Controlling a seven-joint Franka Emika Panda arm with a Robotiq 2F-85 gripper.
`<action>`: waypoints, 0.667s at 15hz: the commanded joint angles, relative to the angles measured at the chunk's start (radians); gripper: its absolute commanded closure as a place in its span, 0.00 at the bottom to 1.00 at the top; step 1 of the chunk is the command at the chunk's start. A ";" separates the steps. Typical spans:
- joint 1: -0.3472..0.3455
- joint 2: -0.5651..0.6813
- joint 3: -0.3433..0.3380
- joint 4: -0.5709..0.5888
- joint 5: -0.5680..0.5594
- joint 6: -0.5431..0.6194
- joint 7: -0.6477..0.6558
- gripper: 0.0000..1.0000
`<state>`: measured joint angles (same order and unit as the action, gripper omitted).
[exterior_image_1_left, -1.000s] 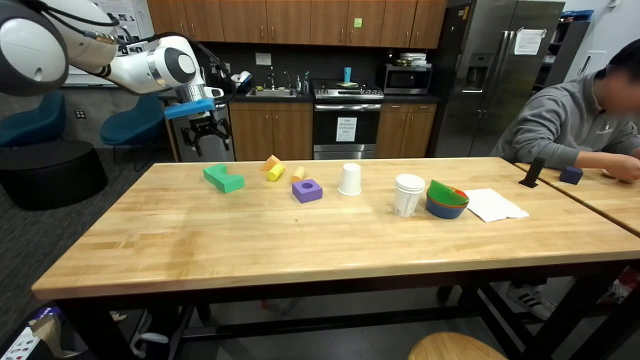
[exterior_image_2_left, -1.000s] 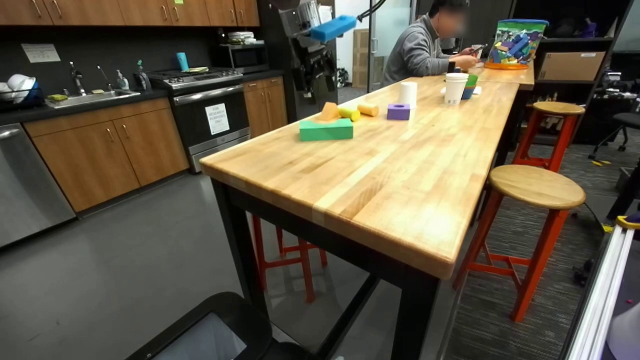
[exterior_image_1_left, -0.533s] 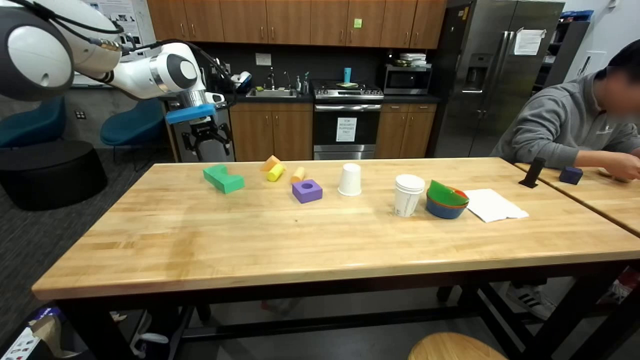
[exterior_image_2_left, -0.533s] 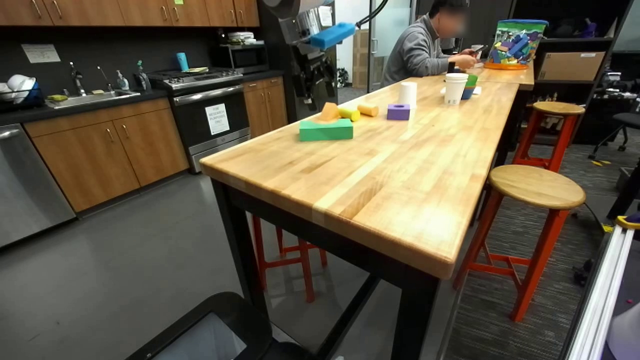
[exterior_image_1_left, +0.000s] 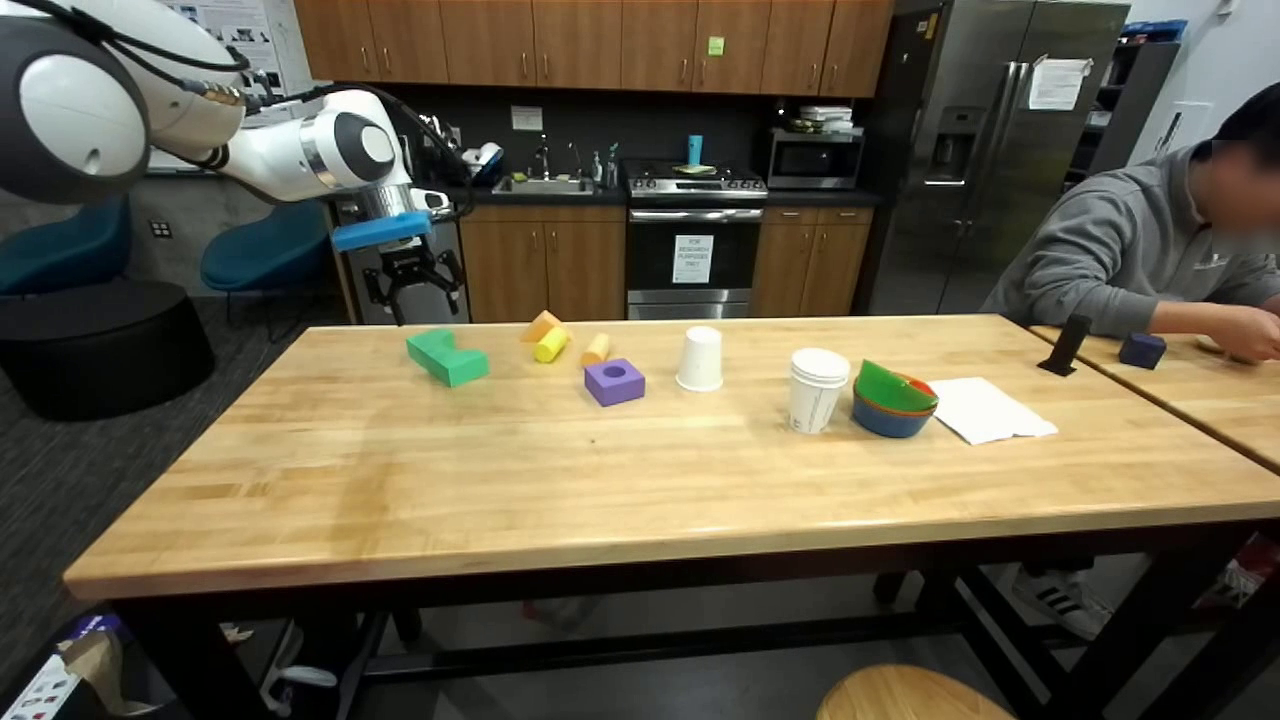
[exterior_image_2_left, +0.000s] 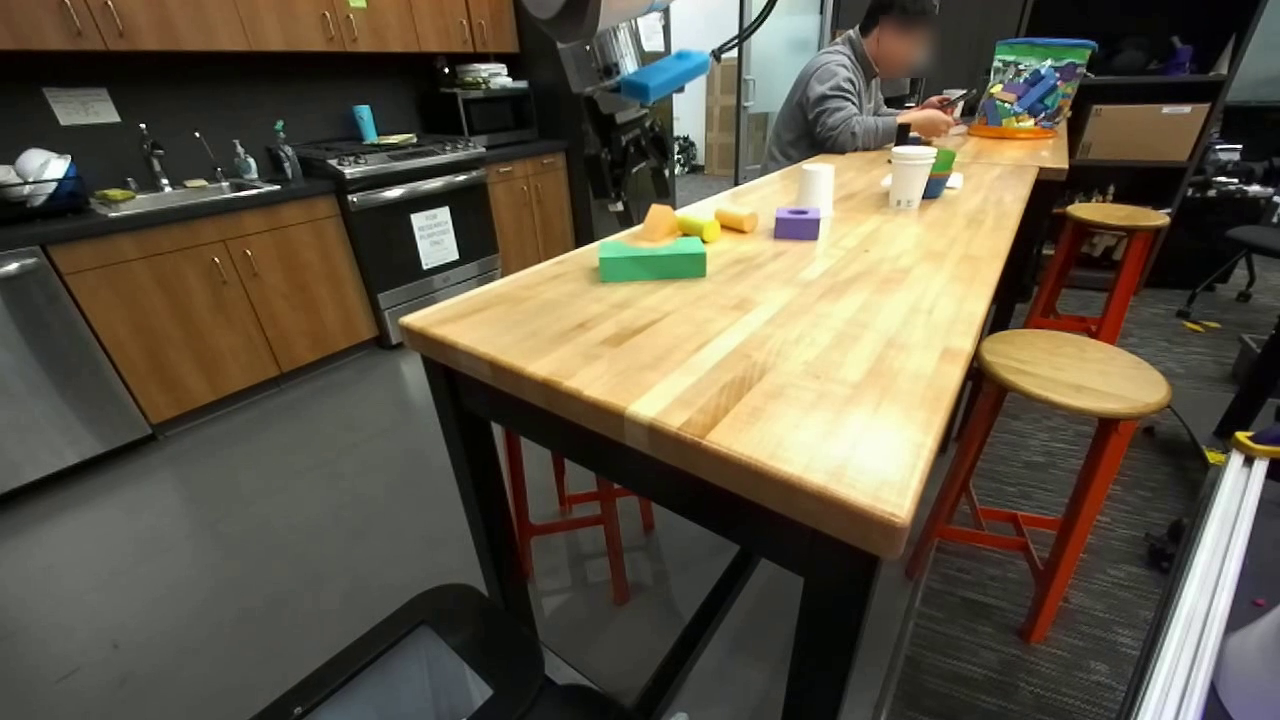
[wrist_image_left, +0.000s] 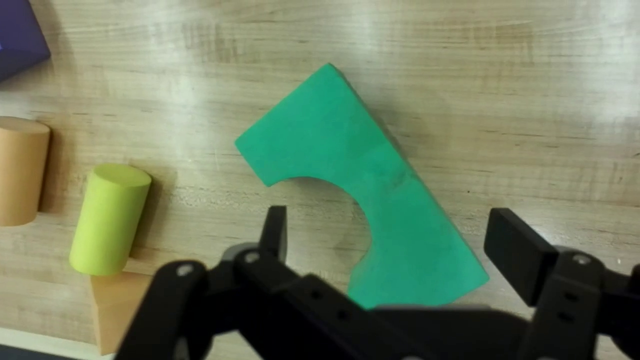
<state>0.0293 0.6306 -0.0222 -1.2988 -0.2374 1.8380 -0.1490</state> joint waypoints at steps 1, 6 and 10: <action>-0.001 -0.009 0.002 -0.026 0.001 0.015 0.007 0.00; 0.001 -0.018 0.003 -0.086 0.003 0.050 0.021 0.00; 0.004 -0.025 0.007 -0.148 0.006 0.091 0.035 0.00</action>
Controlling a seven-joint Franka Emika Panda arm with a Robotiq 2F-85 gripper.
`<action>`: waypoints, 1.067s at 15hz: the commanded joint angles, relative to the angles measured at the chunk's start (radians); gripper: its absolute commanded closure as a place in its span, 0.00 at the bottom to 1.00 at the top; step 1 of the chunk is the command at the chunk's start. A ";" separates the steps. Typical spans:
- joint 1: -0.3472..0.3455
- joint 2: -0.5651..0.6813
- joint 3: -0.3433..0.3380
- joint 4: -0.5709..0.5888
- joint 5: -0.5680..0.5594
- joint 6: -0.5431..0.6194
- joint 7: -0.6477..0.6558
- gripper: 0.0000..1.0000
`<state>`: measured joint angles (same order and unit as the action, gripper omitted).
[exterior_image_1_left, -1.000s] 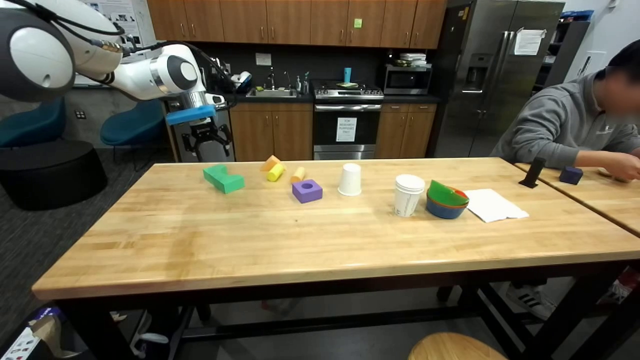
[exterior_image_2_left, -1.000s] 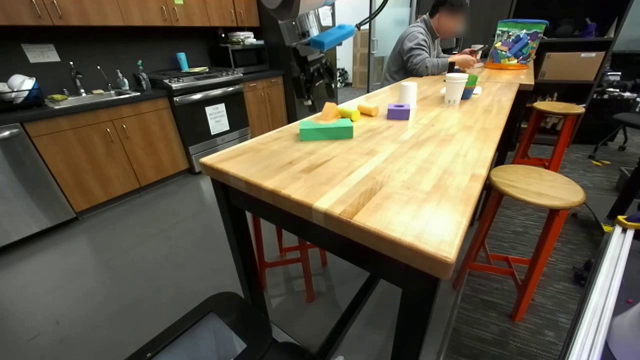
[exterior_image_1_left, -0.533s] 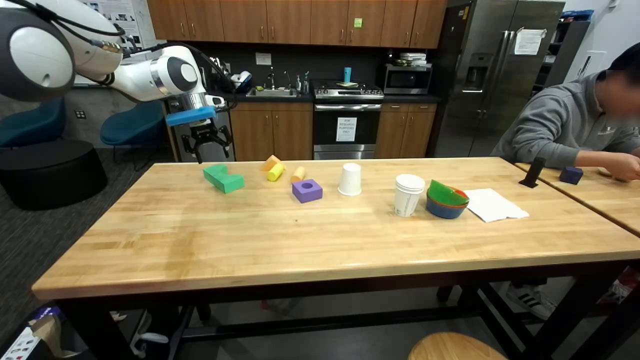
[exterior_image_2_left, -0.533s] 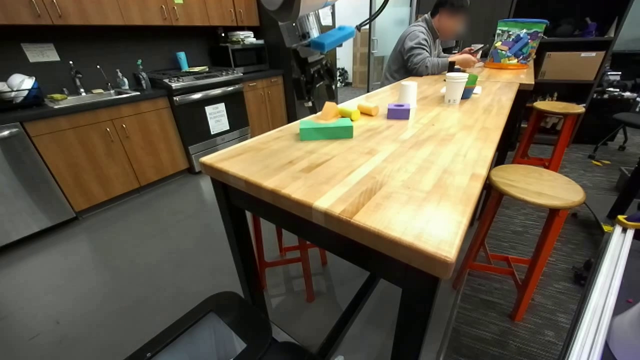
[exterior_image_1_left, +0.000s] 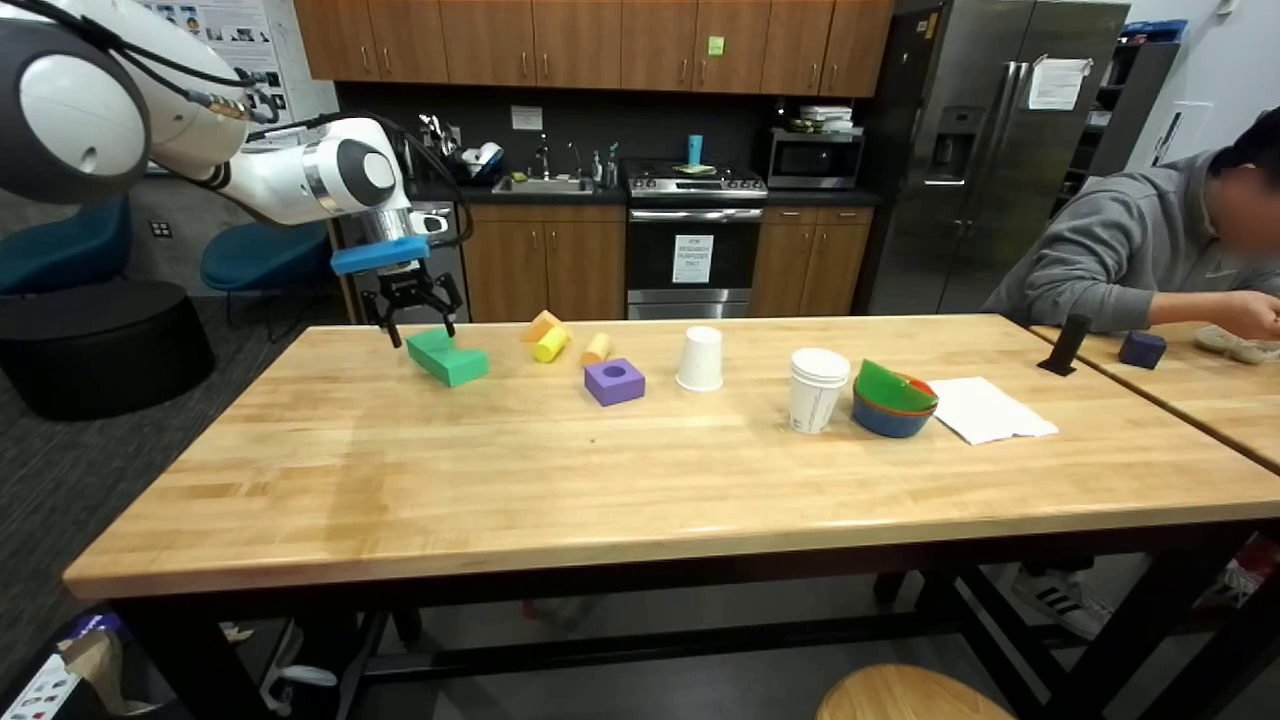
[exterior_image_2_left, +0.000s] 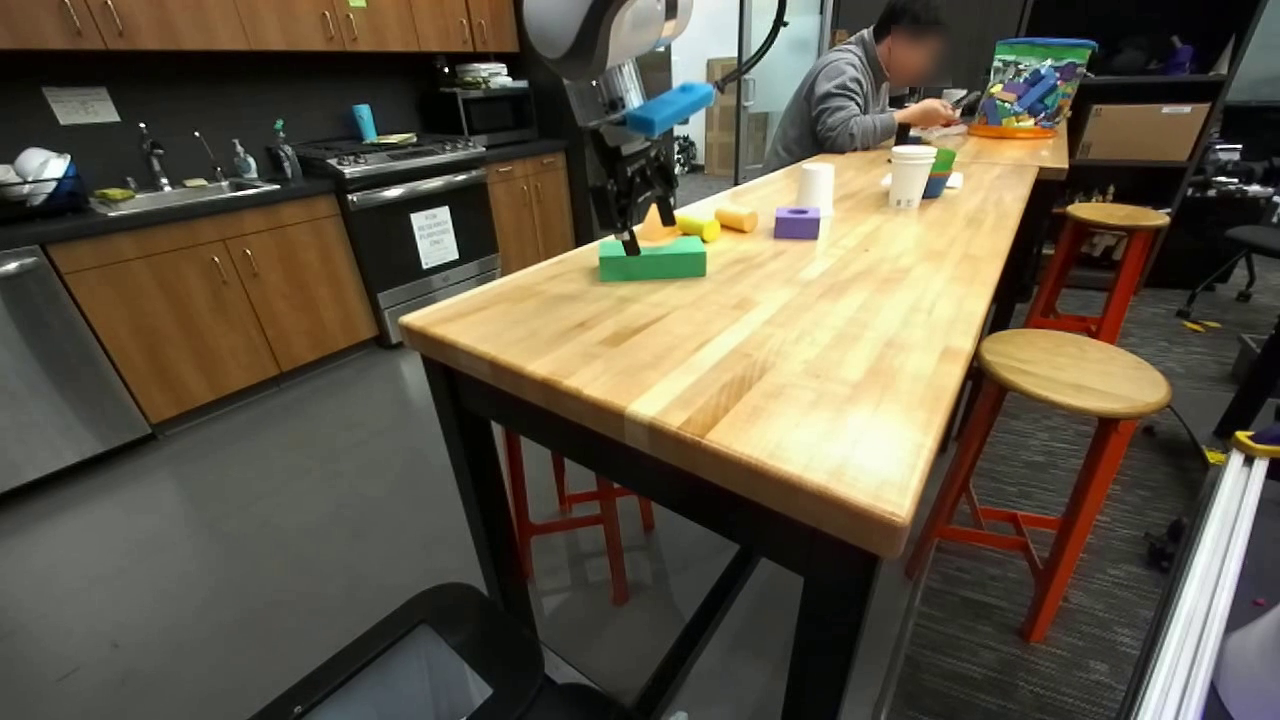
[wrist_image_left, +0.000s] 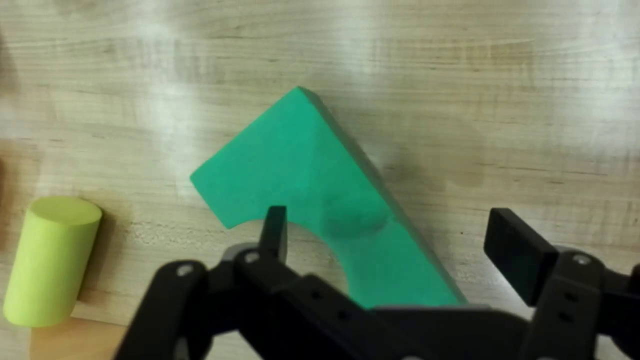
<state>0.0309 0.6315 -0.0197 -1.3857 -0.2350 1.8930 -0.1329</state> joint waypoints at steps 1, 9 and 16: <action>0.003 -0.028 0.006 -0.073 0.004 0.047 0.021 0.00; 0.010 -0.045 0.004 -0.116 -0.021 0.131 -0.012 0.00; 0.006 -0.037 0.006 -0.102 -0.070 0.156 -0.125 0.00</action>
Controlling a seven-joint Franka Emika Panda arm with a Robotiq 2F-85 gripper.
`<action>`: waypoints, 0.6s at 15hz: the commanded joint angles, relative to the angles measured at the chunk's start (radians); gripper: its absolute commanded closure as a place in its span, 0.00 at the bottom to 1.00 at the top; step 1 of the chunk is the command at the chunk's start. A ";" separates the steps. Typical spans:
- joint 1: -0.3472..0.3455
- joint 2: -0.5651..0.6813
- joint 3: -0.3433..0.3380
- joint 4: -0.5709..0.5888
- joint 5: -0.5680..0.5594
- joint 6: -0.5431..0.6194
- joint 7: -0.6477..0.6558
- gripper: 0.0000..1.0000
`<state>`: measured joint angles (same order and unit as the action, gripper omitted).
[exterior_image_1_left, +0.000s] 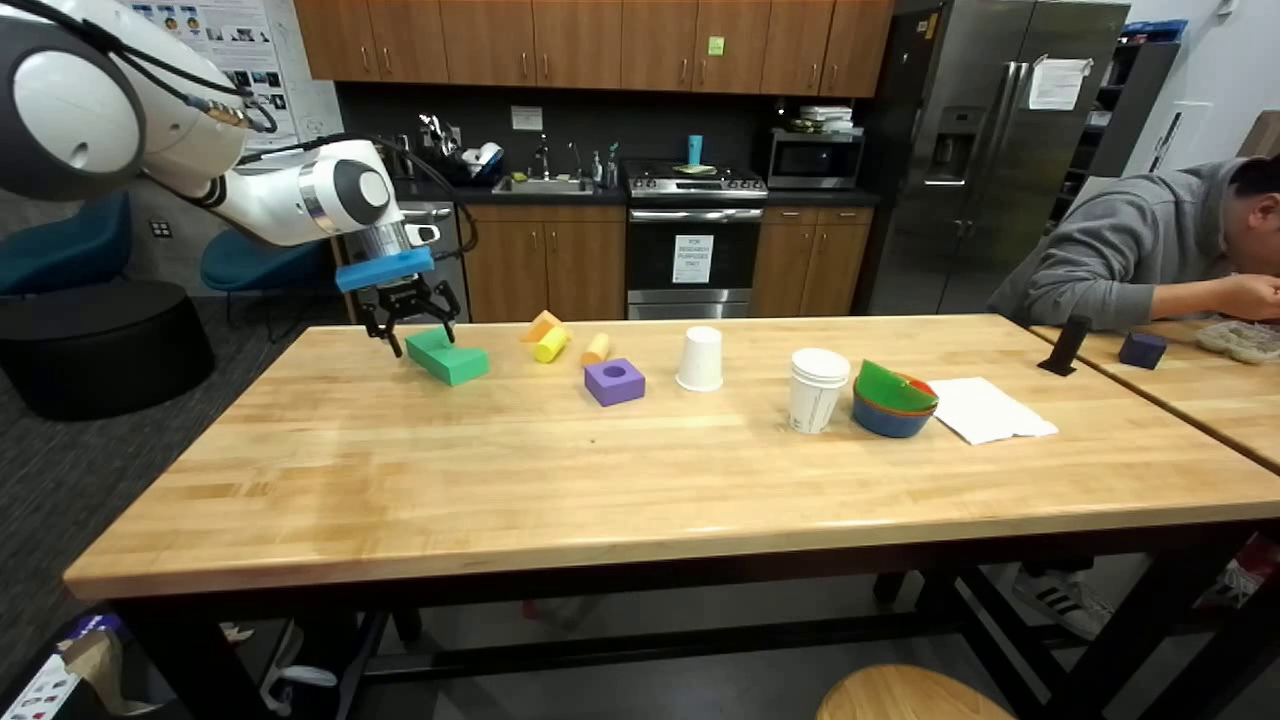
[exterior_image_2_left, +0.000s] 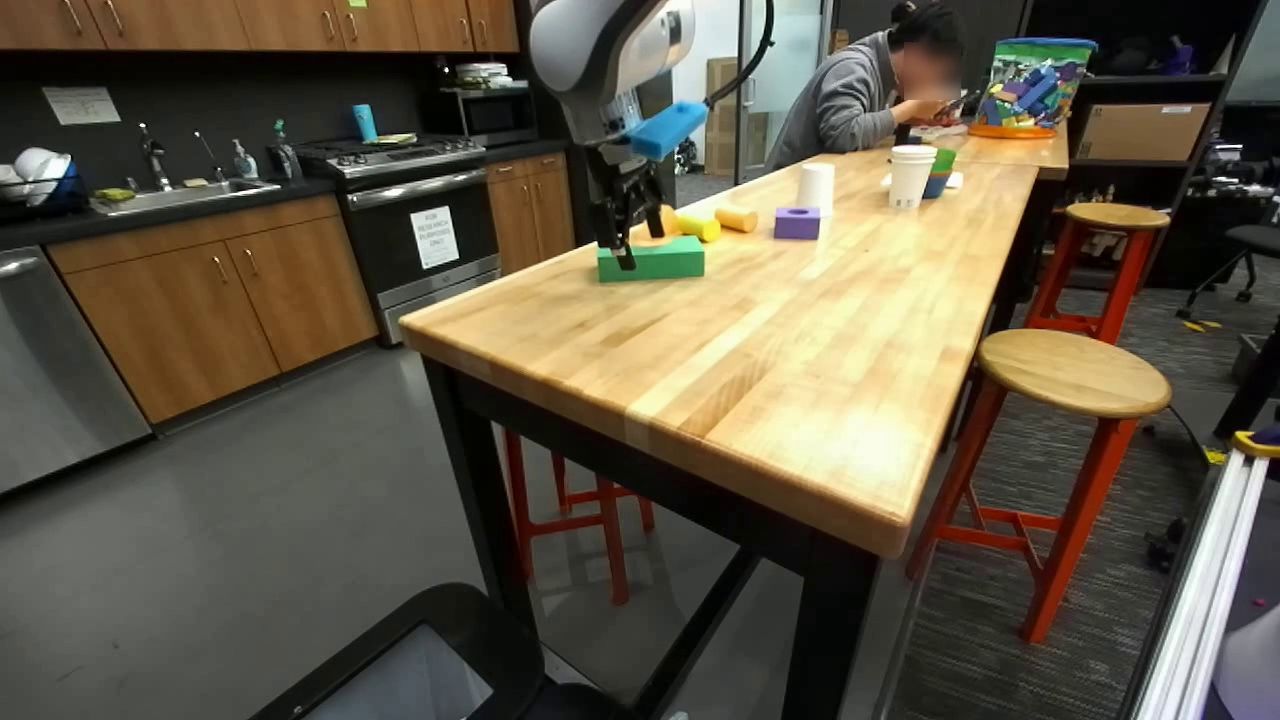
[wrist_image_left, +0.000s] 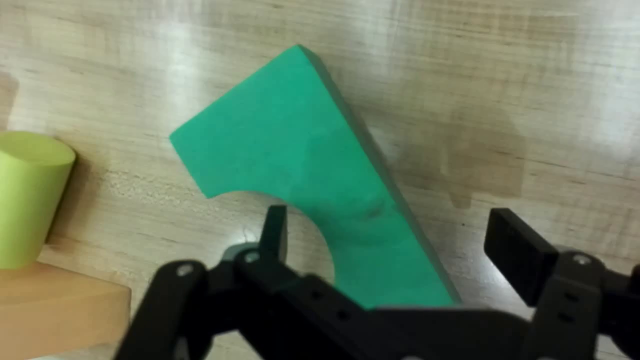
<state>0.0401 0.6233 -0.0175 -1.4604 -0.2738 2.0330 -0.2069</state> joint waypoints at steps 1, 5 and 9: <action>-0.005 -0.029 0.006 -0.029 -0.034 0.021 -0.069 0.00; -0.011 -0.023 0.010 -0.026 -0.040 0.031 -0.121 0.00; -0.011 -0.011 0.011 -0.017 -0.040 0.040 -0.152 0.00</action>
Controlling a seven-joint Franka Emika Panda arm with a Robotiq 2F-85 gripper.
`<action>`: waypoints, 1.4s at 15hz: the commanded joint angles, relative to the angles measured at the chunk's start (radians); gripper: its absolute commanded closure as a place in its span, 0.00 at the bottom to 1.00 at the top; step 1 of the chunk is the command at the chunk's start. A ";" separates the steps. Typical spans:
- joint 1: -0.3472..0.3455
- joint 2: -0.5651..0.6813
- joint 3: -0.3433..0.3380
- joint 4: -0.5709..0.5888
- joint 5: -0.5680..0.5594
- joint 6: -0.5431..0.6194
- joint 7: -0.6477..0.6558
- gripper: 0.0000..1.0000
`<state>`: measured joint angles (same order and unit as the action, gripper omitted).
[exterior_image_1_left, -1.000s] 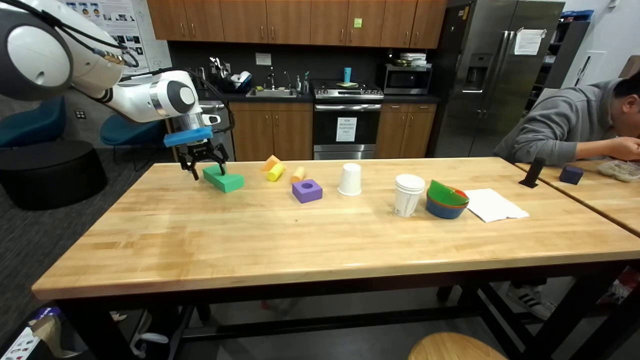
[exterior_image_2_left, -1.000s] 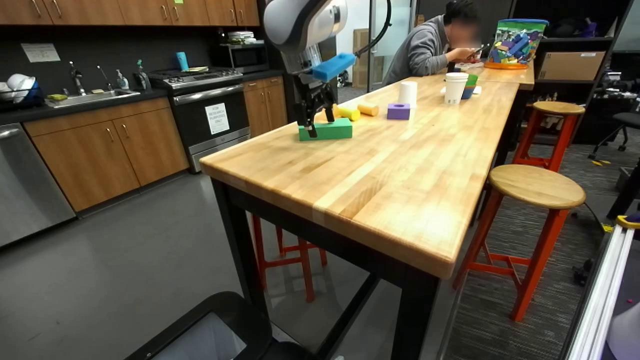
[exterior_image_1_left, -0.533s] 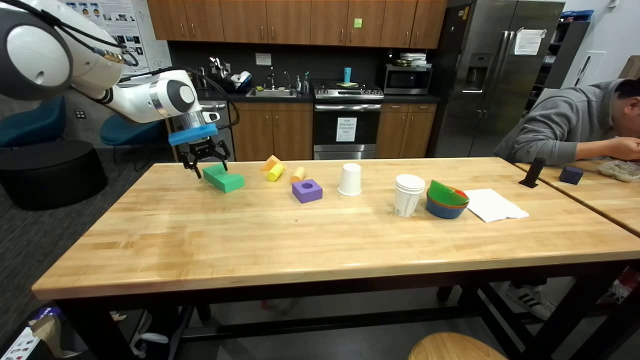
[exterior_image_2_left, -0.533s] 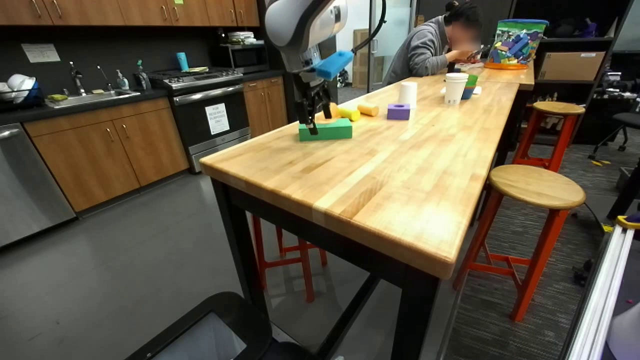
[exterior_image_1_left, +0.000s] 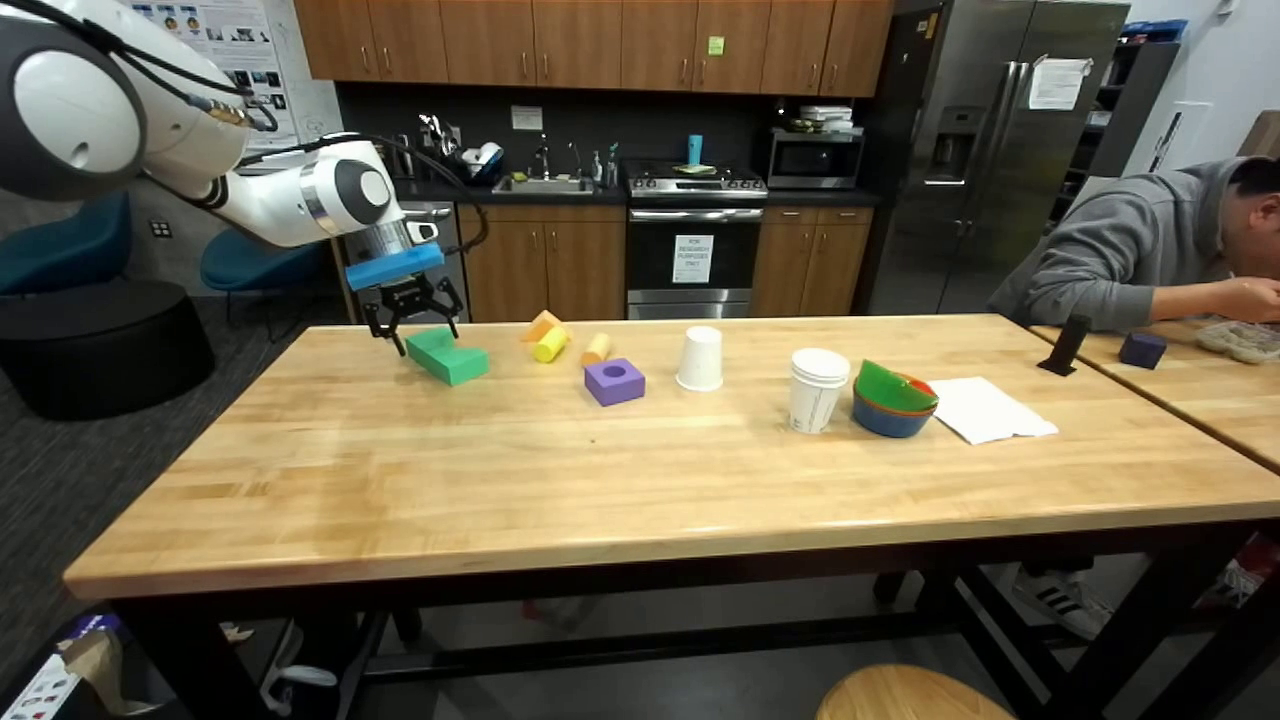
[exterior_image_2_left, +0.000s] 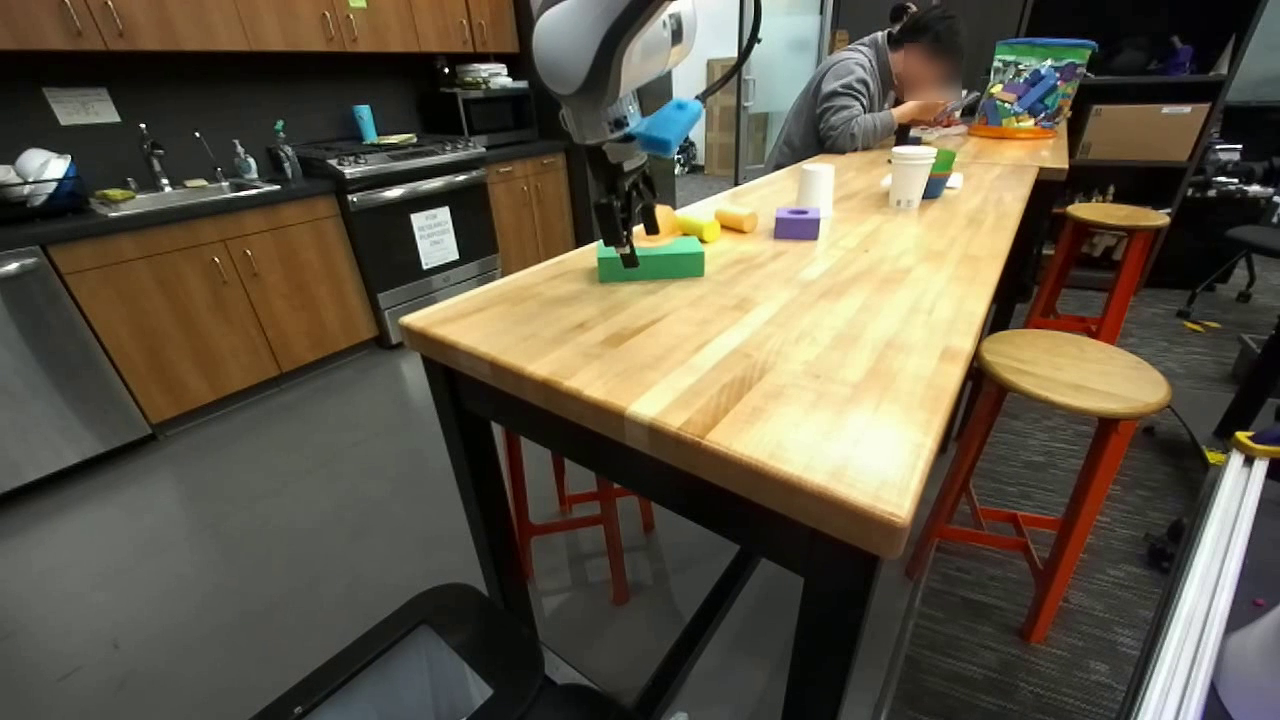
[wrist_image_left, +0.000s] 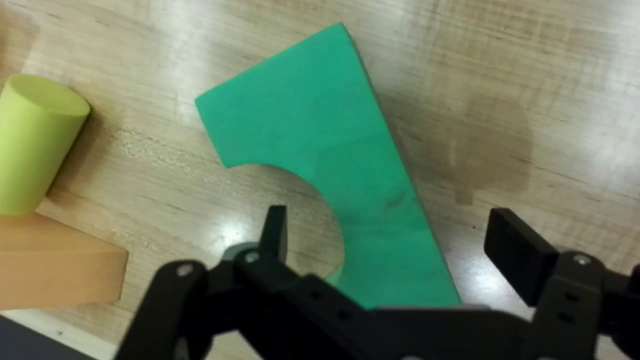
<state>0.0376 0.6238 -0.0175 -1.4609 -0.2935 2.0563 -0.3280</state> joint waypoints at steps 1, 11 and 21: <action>-0.009 -0.007 0.011 -0.013 -0.019 0.019 -0.036 0.00; -0.018 0.011 0.012 -0.010 -0.013 0.039 -0.074 0.00; -0.030 0.032 0.015 -0.015 0.003 0.042 -0.063 0.00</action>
<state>0.0202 0.6635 -0.0168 -1.4662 -0.2908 2.0863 -0.3851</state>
